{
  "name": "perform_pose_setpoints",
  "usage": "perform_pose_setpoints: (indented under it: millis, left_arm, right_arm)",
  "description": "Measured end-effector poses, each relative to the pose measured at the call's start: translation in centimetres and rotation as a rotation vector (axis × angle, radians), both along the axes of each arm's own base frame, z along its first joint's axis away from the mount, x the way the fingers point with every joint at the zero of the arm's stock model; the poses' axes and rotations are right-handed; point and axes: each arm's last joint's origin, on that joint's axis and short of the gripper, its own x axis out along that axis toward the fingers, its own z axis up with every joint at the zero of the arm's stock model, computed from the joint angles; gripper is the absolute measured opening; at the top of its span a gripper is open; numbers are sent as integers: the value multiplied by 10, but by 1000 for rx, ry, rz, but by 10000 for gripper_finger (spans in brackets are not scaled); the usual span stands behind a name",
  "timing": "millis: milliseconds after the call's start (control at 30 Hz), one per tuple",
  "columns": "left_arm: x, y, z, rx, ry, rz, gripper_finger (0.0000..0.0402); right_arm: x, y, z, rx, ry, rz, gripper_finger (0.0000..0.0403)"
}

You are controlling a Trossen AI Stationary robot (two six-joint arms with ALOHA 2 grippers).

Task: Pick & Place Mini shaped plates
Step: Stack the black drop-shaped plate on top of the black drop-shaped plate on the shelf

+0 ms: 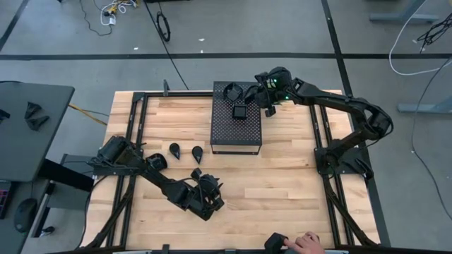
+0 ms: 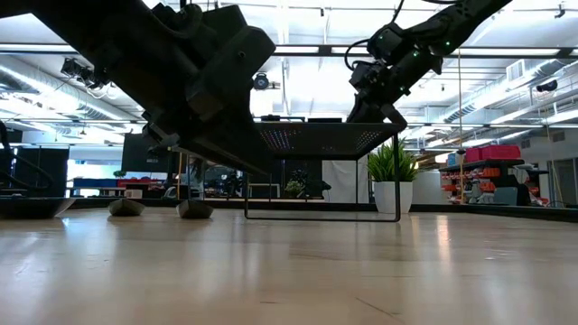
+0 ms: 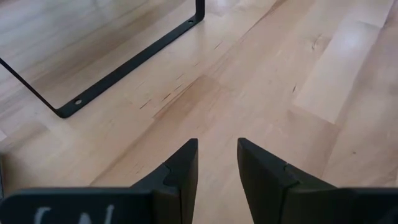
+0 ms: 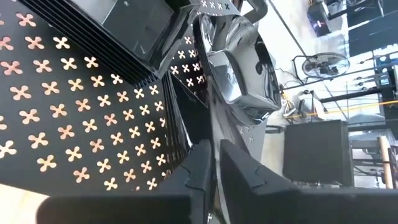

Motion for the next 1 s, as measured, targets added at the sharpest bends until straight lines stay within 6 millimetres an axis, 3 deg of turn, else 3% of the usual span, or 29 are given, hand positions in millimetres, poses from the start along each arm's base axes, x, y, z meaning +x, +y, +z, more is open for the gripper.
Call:
perform_pose_setpoints:
  millis: [333,500,733,1000]
  left_arm:
    - [0,0,0,1,0,0,117]
    - [0,0,0,1,1,0,117]
    - [0,0,0,1,1,-1,117]
    - [0,0,0,5,-2,2,117]
  right_arm:
    - [-2,0,1,-46,33,-27,82]
    - [-11,9,11,-53,61,-17,92]
    - [-24,14,31,-33,-30,-82,75]
    - [-28,-25,17,260,-255,-461,15]
